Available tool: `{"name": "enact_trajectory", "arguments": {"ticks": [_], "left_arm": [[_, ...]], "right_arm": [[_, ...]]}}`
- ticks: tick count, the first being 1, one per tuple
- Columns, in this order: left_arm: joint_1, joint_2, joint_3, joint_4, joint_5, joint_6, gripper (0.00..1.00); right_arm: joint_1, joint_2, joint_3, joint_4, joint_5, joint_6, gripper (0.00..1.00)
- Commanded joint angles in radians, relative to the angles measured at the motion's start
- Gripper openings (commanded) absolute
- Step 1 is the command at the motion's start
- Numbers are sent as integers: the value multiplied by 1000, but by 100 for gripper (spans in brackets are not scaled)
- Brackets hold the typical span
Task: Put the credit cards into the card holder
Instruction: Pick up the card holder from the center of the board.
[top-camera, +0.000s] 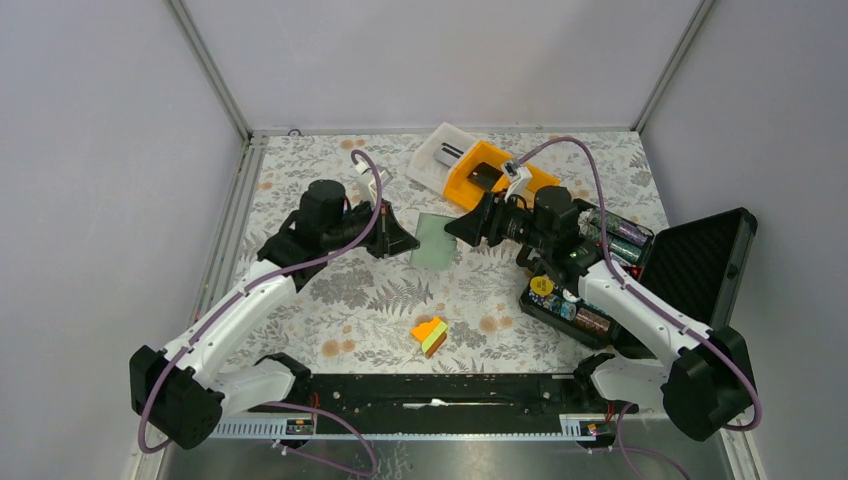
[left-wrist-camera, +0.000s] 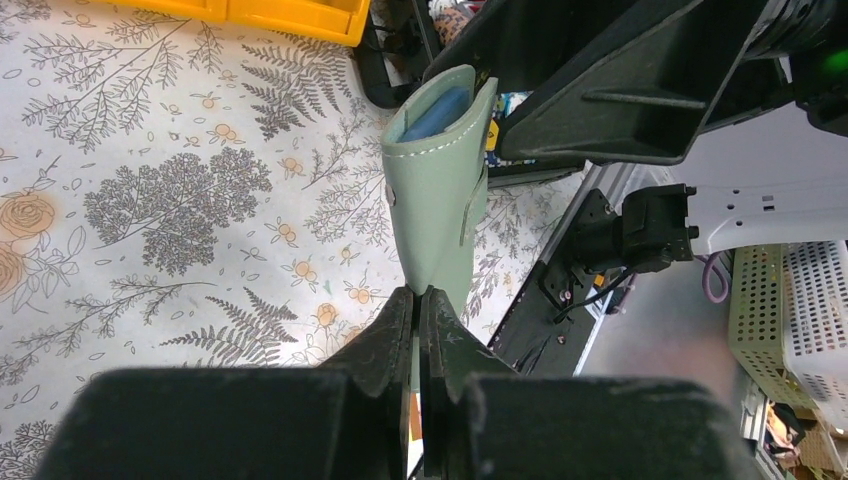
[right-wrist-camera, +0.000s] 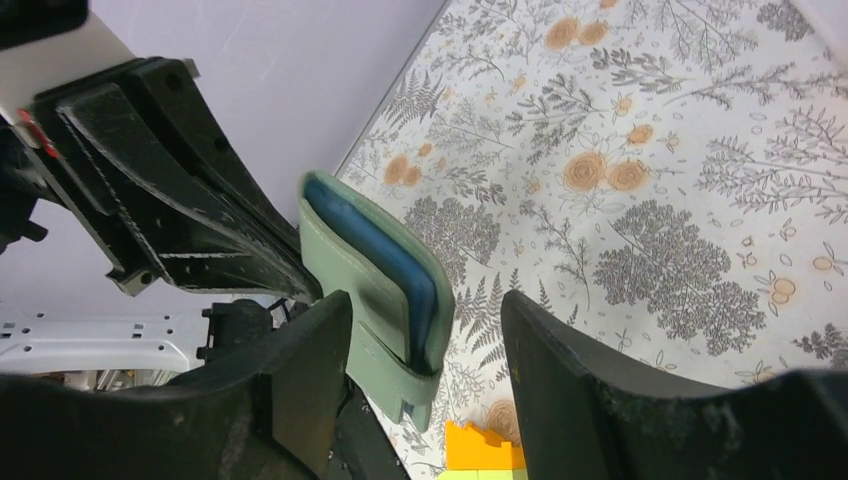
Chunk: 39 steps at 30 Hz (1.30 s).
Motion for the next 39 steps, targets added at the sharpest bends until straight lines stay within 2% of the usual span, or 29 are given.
{"name": "enact_trajectory", "arguments": {"ticks": [1, 4, 6, 8, 10, 11, 13, 14, 15, 19, 22, 28, 34, 39], "left_arm": [[-8, 6, 14, 70, 52, 0, 0], [-8, 11, 11, 70, 46, -1, 0], [-9, 17, 12, 70, 47, -6, 0], [-8, 22, 12, 70, 52, -10, 0], [-9, 27, 14, 70, 53, -15, 0], [-9, 27, 16, 66, 53, -16, 13], [-9, 26, 27, 41, 29, -21, 50], [-9, 21, 35, 20, -3, -28, 66], [-8, 14, 47, -12, -42, -38, 74], [17, -77, 40, -60, -146, -146, 90], [57, -180, -30, 4, -177, -379, 96], [146, -270, -233, 163, -79, -785, 97], [223, -259, -339, 148, 17, -921, 99], [244, -251, -469, 292, 124, -1105, 99]], "right_arm": [[5, 6, 71, 24, -41, -49, 61], [5, 15, 60, 71, -96, -33, 55], [6, 17, 49, 98, -126, -24, 48], [6, 15, 44, 104, -142, -31, 33], [6, 4, 45, 91, -145, -53, 11], [6, -6, 47, 76, -140, -68, 1], [6, -42, 52, 29, -107, -117, 0], [6, -68, 52, 3, -86, -149, 0], [6, -98, 54, -29, -64, -192, 0], [8, -203, 52, -164, 81, -357, 0], [20, -280, -9, -121, 170, -427, 0], [92, -350, -100, 0, 215, -503, 0], [227, -318, -77, 19, 249, -631, 0], [322, -267, -24, 11, 251, -767, 0]]}}
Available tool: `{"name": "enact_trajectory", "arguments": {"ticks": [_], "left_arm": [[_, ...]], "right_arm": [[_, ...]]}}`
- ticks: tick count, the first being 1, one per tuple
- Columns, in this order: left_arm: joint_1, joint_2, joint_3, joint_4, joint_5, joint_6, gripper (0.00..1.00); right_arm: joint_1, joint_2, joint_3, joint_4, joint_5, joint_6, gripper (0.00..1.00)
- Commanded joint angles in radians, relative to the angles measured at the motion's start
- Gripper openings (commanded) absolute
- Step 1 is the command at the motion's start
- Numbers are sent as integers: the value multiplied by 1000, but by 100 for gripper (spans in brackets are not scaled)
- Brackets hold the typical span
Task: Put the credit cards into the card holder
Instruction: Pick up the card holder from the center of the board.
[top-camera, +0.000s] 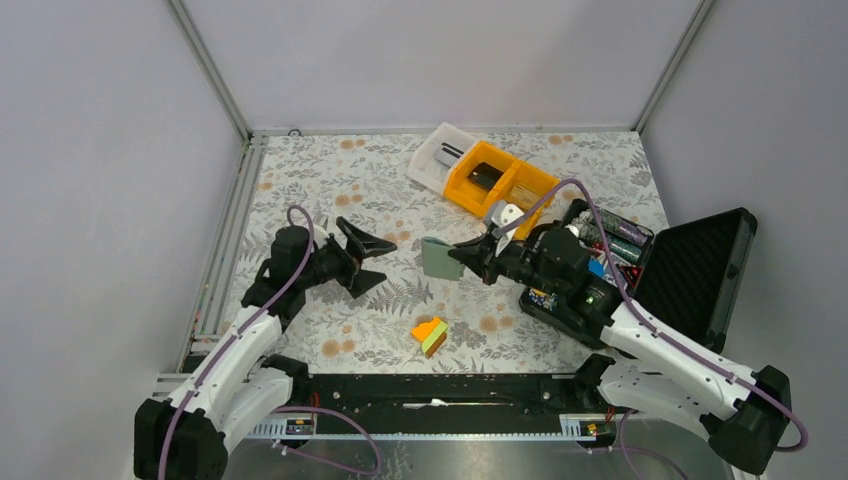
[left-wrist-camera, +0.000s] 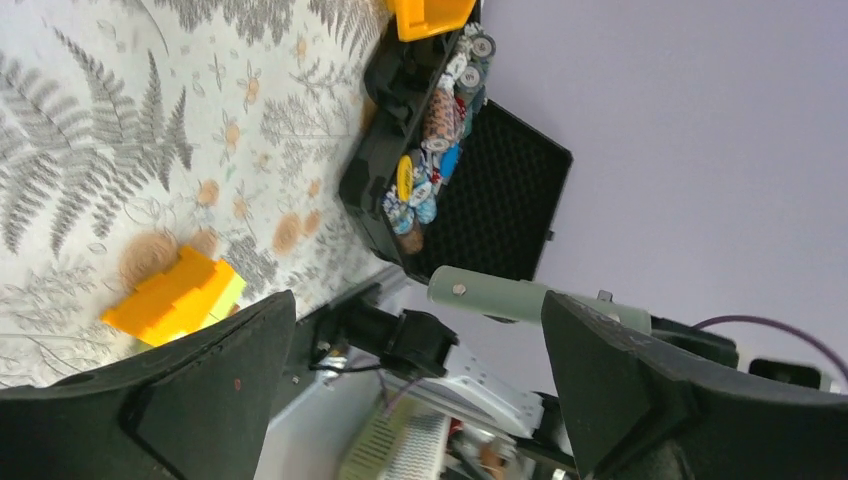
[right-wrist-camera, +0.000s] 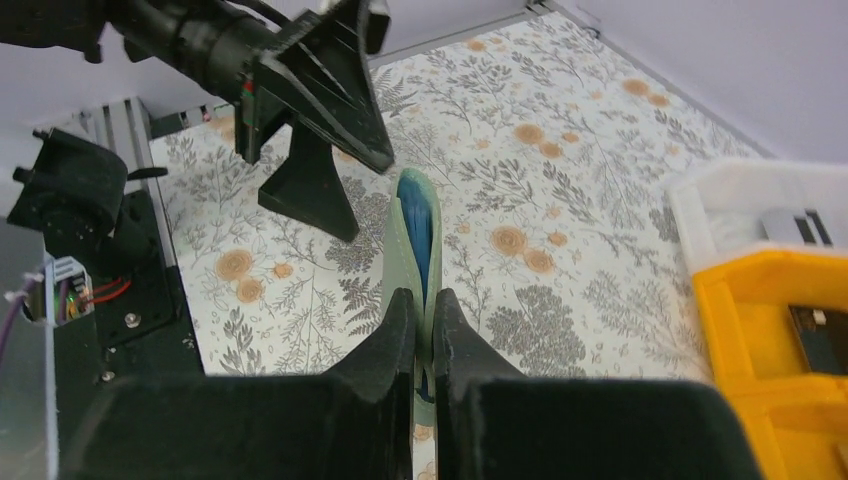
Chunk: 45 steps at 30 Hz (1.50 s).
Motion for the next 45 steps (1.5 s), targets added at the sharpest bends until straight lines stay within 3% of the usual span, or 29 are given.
{"name": "enact_trajectory", "arguments": {"ticks": [1, 8, 11, 17, 20, 25, 28, 31, 37, 42, 45], "left_arm": [[12, 0, -86, 191, 134, -226, 99], [24, 12, -183, 280, 164, -356, 99], [27, 24, -235, 388, 182, -446, 99], [27, 47, -214, 412, 226, -439, 98], [27, 54, -196, 397, 236, -409, 89], [35, 65, -203, 445, 246, -420, 43], [43, 66, -182, 429, 229, -364, 23], [43, 46, -127, 315, 164, -247, 2], [43, -29, -58, 199, -20, -13, 0], [36, -175, -60, 157, -259, 229, 0], [22, -260, -95, 214, -289, 334, 0]], "right_arm": [[78, 46, 94, 59, 32, -174, 0], [209, 139, 119, 70, 65, -348, 0], [250, 163, 121, 80, 88, -401, 0], [308, 238, 113, 136, 200, -519, 0], [341, 286, 113, 169, 261, -573, 0], [365, 313, 98, 210, 306, -573, 1], [371, 301, 79, 207, 336, -554, 12], [374, 279, 53, 177, 378, -522, 27], [374, 177, -40, 154, 488, -356, 69], [366, 97, -95, 106, 648, -181, 87], [280, 46, -113, 72, 585, 0, 94]]}}
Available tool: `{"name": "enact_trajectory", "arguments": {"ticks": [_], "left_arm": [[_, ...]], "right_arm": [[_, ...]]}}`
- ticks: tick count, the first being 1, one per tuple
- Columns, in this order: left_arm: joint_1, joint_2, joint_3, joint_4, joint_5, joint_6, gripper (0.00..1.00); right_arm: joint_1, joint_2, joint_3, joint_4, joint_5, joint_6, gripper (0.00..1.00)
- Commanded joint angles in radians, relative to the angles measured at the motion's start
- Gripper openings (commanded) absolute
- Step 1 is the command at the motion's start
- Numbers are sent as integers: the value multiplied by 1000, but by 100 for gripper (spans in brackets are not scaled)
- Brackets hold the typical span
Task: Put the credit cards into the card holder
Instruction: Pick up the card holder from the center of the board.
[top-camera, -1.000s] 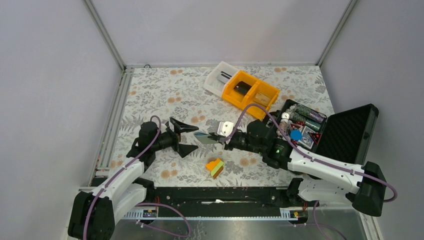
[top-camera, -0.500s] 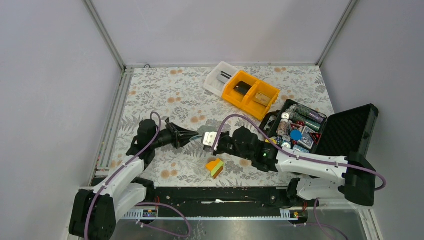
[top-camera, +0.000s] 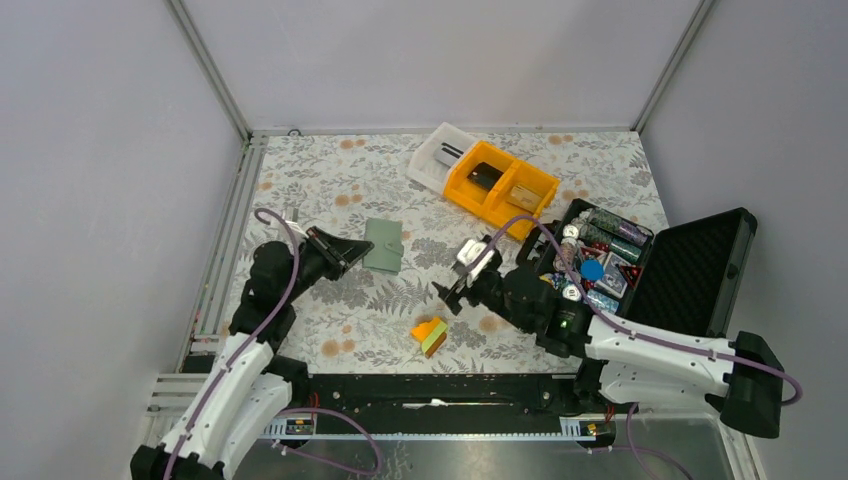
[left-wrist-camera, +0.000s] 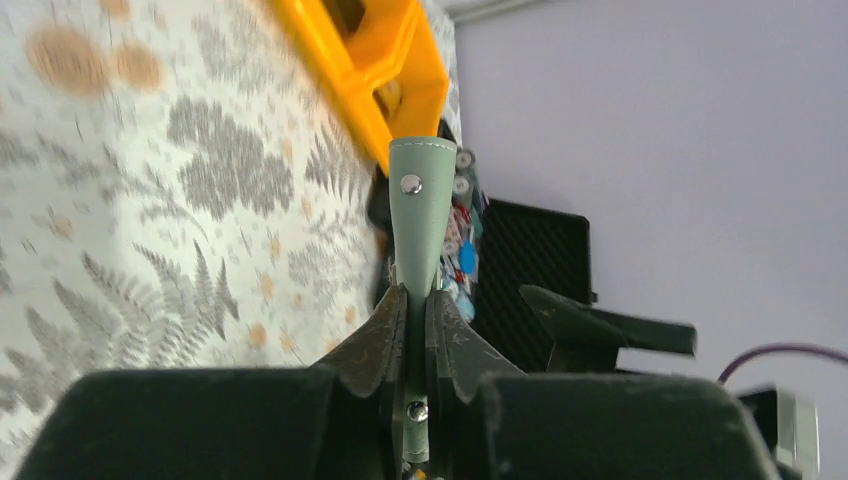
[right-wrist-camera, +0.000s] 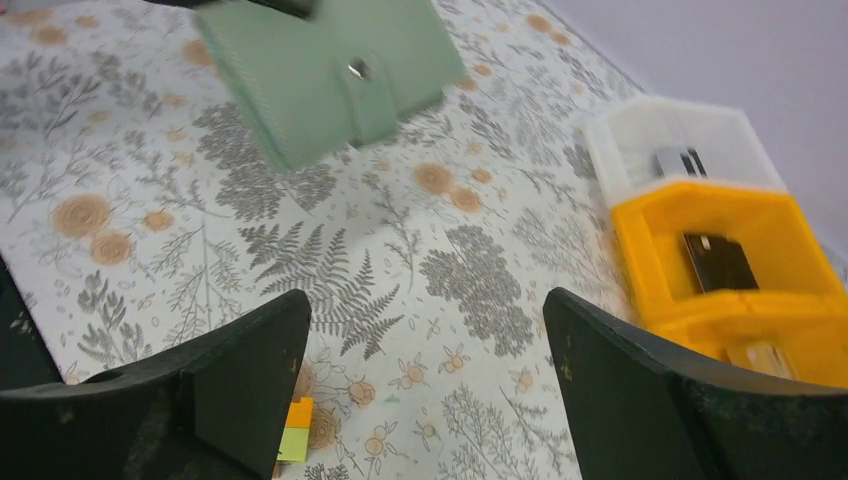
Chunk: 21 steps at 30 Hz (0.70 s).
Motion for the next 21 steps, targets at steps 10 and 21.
{"name": "enact_trajectory", "arguments": {"ticks": [10, 21], "left_arm": [[-176, -222, -127, 326, -30, 297, 0], [-294, -172, -143, 497, 69, 292, 0]], "right_arm": [[-463, -33, -100, 251, -689, 912, 95], [-496, 141, -56, 513, -910, 1131, 86]]}}
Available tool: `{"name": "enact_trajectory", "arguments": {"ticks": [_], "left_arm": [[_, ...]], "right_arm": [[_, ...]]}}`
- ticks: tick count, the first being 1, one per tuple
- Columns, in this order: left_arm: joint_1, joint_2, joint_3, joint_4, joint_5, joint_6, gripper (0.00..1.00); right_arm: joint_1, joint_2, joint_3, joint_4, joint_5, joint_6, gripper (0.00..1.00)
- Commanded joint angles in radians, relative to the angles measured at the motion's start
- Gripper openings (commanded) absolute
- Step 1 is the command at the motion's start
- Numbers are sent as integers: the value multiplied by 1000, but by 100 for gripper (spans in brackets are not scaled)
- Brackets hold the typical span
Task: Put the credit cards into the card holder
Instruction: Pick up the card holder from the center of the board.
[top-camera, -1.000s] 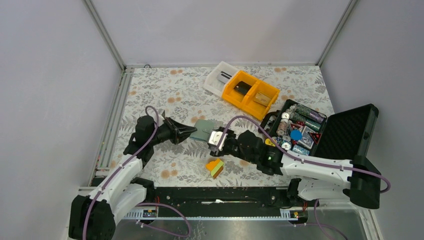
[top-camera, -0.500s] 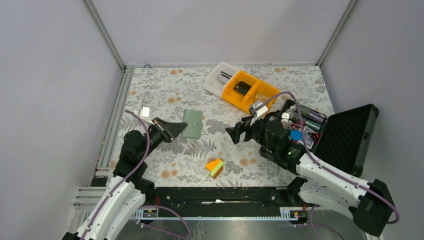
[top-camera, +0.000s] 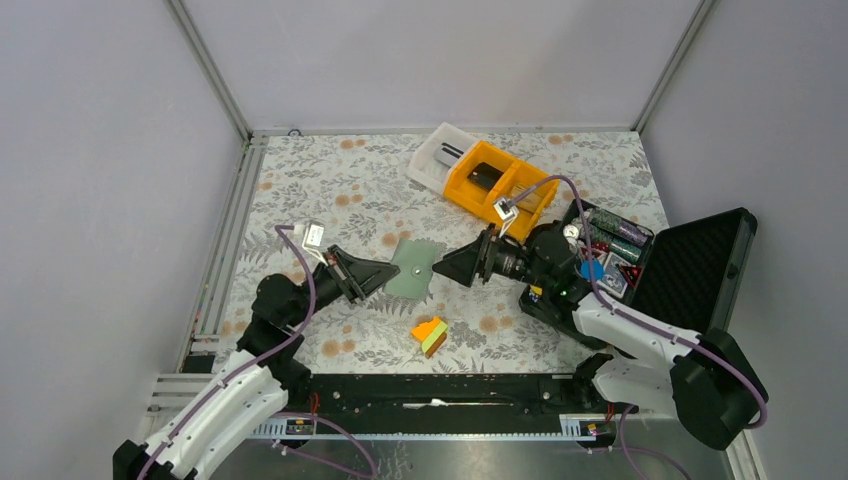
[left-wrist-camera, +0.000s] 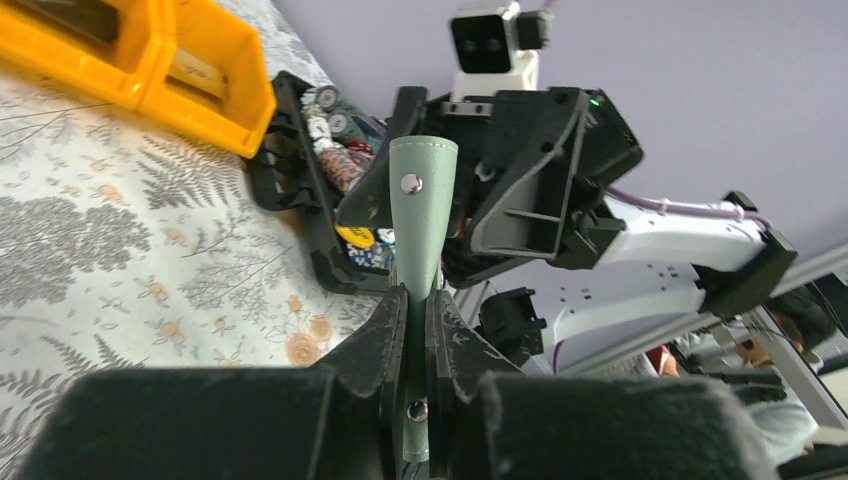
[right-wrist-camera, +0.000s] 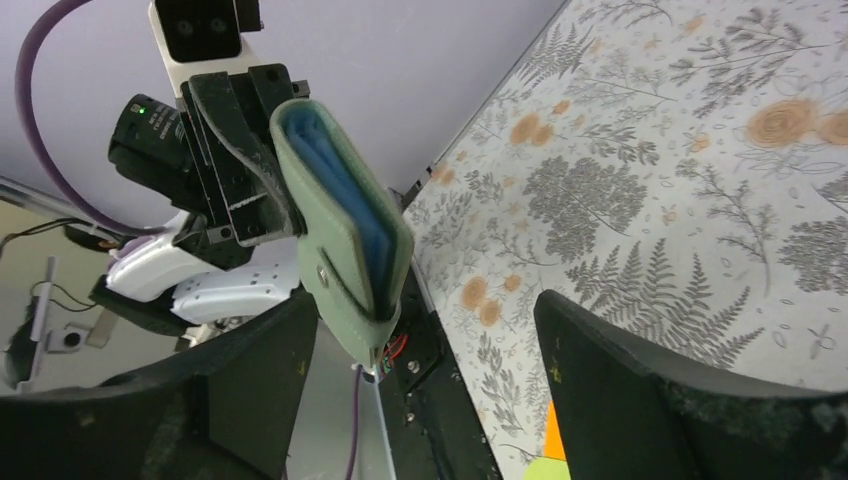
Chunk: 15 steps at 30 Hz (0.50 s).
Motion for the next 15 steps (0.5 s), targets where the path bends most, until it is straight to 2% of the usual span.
{"name": "enact_trajectory", "arguments": {"ticks": [1, 7, 8, 10, 11, 13, 14, 15], "left_arm": [[-34, 28, 3, 167, 64, 12, 0], [-77, 78, 12, 171, 90, 19, 0], [-81, 83, 13, 169, 92, 19, 0], [-86, 93, 15, 169, 96, 21, 0], [-87, 97, 18, 169, 102, 21, 3], [-87, 110, 24, 169, 115, 21, 17], [-87, 117, 27, 172, 122, 20, 23], [-87, 125, 31, 175, 132, 18, 31]], "right_arm": [[-7, 51, 66, 121, -135, 81, 83], [-6, 72, 65, 217, -207, 127, 65], [-6, 68, 66, 217, -209, 122, 58], [-6, 61, 70, 210, -208, 112, 38], [-6, 58, 72, 206, -208, 107, 26], [-7, 55, 77, 194, -211, 95, 8], [-6, 55, 78, 190, -215, 90, 2], [-6, 55, 80, 188, -221, 86, 0]]}}
